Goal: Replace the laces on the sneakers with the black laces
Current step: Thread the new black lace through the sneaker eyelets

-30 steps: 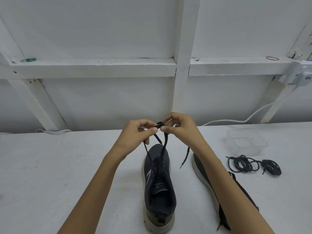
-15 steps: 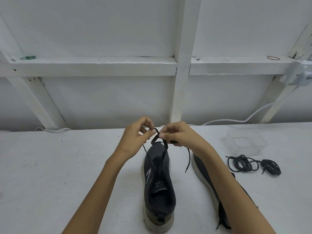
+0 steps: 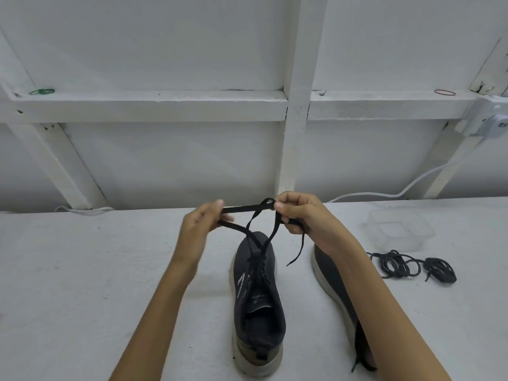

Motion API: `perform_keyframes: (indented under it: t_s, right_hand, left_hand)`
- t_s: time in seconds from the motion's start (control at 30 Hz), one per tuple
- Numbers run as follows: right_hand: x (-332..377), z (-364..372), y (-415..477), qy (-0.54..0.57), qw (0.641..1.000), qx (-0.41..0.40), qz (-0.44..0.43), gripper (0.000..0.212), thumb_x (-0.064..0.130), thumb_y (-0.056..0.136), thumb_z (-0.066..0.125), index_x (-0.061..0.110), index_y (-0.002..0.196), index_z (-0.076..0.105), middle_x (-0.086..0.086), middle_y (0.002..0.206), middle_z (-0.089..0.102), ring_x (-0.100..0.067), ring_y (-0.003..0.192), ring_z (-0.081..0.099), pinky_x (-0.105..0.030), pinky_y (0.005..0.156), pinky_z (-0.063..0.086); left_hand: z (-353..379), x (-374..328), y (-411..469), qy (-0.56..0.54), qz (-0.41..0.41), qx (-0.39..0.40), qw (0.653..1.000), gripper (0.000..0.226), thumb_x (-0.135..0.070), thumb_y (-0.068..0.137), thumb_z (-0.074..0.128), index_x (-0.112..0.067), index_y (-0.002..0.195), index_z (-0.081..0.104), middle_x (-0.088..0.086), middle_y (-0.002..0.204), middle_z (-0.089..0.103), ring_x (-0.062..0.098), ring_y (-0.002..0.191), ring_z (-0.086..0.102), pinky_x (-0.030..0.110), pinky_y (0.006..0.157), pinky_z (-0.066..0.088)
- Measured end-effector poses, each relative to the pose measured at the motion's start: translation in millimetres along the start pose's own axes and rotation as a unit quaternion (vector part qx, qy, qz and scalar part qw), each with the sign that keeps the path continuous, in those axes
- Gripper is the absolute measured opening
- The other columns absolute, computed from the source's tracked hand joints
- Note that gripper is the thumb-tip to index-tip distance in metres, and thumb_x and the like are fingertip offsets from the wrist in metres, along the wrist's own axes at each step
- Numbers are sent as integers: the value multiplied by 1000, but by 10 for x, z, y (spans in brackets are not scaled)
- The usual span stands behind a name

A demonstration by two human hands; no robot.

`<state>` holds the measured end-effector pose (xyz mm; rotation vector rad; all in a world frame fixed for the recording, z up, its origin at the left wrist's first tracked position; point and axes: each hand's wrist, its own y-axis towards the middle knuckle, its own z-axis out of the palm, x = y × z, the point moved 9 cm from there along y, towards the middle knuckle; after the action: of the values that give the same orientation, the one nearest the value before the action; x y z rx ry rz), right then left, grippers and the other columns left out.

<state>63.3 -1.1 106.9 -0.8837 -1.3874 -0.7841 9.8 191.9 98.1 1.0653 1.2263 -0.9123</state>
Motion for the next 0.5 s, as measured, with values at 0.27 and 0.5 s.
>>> perform_keyframes:
  t_s: [0.27, 0.5]
  right_hand:
    - [-152, -66, -46, -8, 1000, -2, 17, 10, 12, 93, 62, 9, 83, 61, -1, 60, 45, -12, 49, 32, -22, 50, 22]
    - [-287, 202, -8, -38, 998, 40, 32, 10, 11, 91, 64, 11, 82, 64, -2, 63, 48, -14, 52, 35, -23, 51, 26]
  left_hand:
    - [-986, 306, -61, 144, -44, -150, 977, 42, -39, 90, 65, -11, 65, 47, -10, 55, 42, 12, 59, 48, 36, 71, 41]
    - [-313, 46, -306, 211, 124, -70, 967, 9, -29, 88, 70, -24, 91, 63, -7, 98, 64, 10, 97, 60, 24, 86, 46]
